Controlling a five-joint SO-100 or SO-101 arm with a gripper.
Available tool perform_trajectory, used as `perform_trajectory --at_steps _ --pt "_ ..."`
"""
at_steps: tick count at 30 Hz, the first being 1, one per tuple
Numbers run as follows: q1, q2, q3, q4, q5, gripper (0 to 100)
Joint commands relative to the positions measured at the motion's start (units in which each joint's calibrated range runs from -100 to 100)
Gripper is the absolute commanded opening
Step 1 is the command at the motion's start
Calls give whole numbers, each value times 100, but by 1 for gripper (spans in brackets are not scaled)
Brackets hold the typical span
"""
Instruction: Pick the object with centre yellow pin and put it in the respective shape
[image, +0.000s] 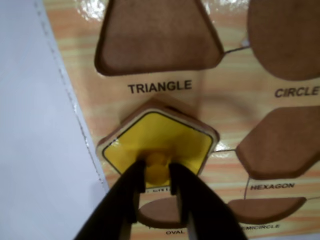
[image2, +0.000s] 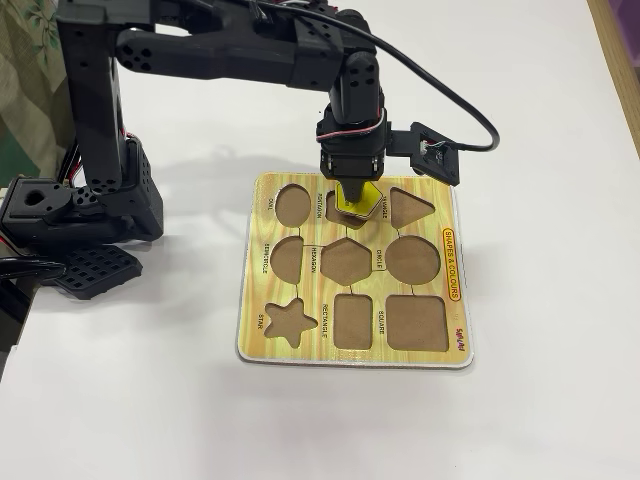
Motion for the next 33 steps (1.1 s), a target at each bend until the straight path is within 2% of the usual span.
perform_trajectory --at_steps 1,33 --pt "-60 -103 -63 -43 -15 5" --pt "330 -145 261 43 -4 5"
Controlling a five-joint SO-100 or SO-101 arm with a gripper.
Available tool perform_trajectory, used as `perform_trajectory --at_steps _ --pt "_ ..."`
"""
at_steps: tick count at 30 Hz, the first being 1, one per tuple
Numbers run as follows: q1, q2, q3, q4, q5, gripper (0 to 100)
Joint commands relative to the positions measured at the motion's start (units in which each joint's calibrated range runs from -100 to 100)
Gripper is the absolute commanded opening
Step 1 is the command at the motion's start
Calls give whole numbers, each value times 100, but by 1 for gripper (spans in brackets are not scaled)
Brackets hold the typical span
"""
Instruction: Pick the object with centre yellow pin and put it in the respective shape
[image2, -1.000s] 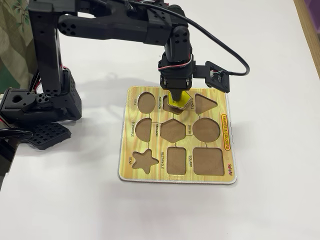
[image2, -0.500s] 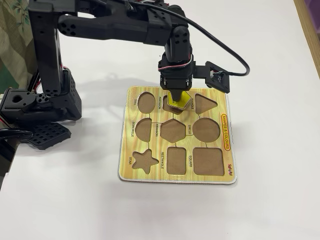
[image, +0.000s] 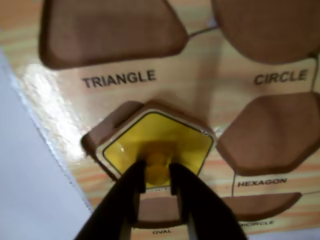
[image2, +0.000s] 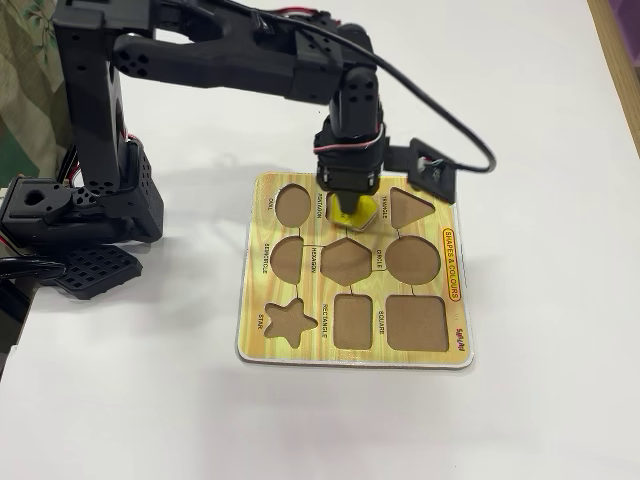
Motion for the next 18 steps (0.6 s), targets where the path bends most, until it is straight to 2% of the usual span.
perform_trajectory --at_steps 1,18 --pt "21 -153 81 43 -4 5" --pt "-487 -162 99 -35 -10 5"
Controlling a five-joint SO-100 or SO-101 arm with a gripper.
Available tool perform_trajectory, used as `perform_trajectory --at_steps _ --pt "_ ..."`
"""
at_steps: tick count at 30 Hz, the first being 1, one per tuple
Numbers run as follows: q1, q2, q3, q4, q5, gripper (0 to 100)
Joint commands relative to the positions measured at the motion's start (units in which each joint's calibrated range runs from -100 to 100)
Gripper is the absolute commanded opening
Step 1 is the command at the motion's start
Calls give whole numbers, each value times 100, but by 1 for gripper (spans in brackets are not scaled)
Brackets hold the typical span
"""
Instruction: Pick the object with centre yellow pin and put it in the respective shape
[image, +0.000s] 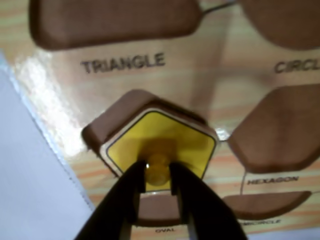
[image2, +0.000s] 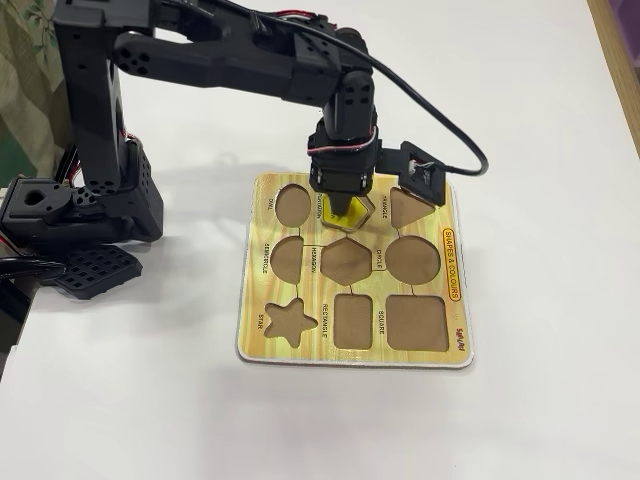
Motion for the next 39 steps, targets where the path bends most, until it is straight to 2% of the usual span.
perform_trajectory --at_steps 1,39 --pt "-207 -162 -108 -35 -15 5" --pt "-333 -162 -423 -52 -62 5"
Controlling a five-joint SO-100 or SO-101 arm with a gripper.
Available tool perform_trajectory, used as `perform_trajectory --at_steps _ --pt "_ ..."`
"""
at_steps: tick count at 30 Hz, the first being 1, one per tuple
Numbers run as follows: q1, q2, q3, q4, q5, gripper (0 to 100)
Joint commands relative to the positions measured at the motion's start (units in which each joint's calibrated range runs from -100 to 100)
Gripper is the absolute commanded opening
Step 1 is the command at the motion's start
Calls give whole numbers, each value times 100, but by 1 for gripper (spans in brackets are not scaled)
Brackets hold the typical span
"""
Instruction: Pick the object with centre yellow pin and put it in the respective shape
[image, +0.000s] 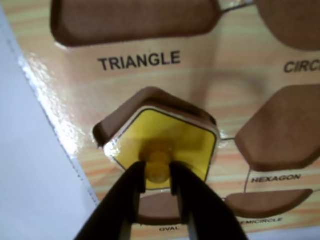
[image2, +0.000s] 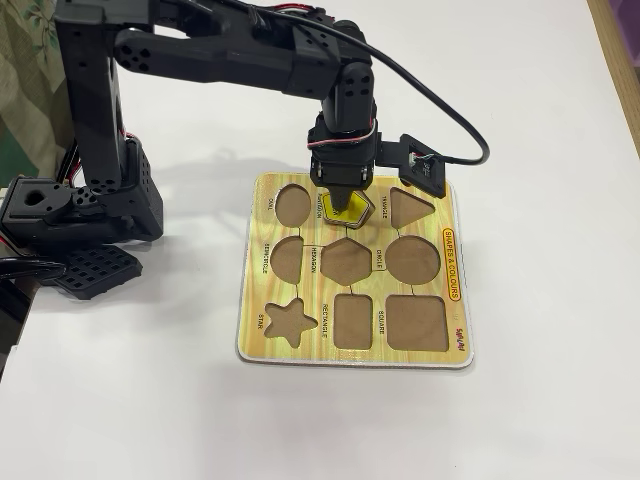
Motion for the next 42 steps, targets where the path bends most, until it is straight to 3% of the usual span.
perform_trajectory --at_steps 1,20,42 --pt "-137 -162 -351 -52 -36 5" --pt "-147 -195 -549 -61 -46 5" --pt "0 -2413 1124 -52 -41 5"
